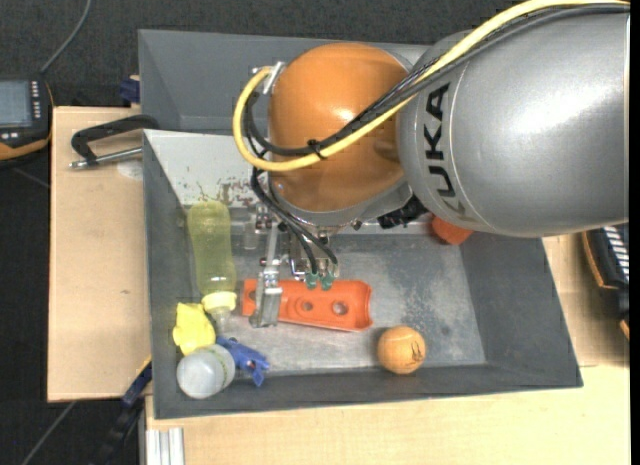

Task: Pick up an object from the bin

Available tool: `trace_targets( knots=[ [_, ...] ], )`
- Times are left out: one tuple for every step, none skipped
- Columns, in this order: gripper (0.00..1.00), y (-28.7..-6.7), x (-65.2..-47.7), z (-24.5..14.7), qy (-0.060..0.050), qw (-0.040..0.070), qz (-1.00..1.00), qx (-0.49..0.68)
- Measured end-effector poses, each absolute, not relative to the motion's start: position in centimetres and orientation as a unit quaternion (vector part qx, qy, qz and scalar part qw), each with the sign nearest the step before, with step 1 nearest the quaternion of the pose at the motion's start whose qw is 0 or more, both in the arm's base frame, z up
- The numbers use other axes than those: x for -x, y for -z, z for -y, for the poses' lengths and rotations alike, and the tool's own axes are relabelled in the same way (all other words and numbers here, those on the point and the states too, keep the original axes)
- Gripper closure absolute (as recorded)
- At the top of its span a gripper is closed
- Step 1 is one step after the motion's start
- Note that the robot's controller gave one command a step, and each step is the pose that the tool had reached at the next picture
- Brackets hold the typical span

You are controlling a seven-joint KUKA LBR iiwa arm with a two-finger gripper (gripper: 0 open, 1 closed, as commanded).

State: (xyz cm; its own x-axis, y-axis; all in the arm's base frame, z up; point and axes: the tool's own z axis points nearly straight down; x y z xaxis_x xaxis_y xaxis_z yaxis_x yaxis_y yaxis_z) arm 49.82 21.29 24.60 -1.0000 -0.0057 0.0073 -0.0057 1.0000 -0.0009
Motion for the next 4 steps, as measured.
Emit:
trace_targets(
  knots=[
    [0.0,-25.1,-50.0,-21.1,0.001,-0.001,1.0,-0.001],
    [0.0,-21.1,-50.5,-18.0,0.002,-0.001,1.0,0.028],
    [0.0,-18.6,-52.6,-15.6,0.001,0.0,0.987,0.162],
    [0.0,-17.9,-53.0,-14.7,0.001,0.0,0.989,0.149]
  ],
)
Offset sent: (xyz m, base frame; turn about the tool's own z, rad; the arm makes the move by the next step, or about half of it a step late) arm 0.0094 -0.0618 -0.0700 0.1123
